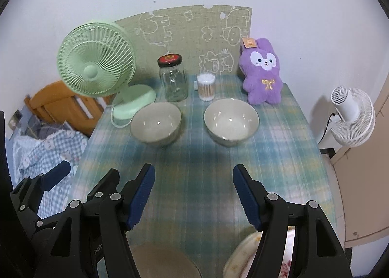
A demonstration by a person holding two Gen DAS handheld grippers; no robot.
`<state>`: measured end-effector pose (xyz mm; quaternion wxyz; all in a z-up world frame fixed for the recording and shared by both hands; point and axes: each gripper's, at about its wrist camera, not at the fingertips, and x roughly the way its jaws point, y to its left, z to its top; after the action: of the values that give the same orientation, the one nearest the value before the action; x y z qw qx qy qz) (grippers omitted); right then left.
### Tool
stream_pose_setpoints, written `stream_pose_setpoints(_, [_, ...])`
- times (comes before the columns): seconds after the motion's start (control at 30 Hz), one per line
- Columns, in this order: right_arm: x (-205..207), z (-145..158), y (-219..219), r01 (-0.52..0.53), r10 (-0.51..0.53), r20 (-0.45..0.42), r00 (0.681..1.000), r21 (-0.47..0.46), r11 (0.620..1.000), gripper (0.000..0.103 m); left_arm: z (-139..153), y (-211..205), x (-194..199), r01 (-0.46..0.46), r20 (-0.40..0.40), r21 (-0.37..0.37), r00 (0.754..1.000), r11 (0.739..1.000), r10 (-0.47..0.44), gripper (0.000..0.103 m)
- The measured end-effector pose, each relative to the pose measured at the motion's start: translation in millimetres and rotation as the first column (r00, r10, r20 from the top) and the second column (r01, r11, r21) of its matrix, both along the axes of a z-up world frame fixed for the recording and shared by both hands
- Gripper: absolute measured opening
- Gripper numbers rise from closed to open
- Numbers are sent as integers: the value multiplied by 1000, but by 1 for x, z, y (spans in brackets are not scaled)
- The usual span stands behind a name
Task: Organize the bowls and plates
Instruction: 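Move both grippers to the cream bowl beside the green fan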
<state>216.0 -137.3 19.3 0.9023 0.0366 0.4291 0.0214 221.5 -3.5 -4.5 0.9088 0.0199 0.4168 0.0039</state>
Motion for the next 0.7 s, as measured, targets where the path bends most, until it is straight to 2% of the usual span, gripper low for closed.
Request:
stream_pose_setpoints(0.17, [39, -5, 9, 32, -32, 12, 999, 1, 999, 70, -7, 12, 44, 40, -34, -45, 999, 998, -42, 81])
stream_pose_setpoints(0.37, [79, -19, 22, 35, -35, 17, 999, -25, 999, 70, -19, 19, 86, 51, -12, -35, 999, 998, -51, 79])
stream_pose_setpoints(0.53, [113, -39, 31, 47, -46, 11, 999, -63, 997, 78, -41, 24, 118, 80, -59, -64, 995, 995, -84, 78])
stream_pose_setpoints(0.6, [124, -45, 32, 51, -51, 9, 999, -63, 997, 78, -48, 28, 128, 65, -66, -83, 995, 994, -71, 78])
stream_pose_setpoints(0.7, [141, -56, 34, 56, -56, 8, 998, -55, 997, 78, -56, 29, 143, 35, -41, -57, 998, 998, -38, 78])
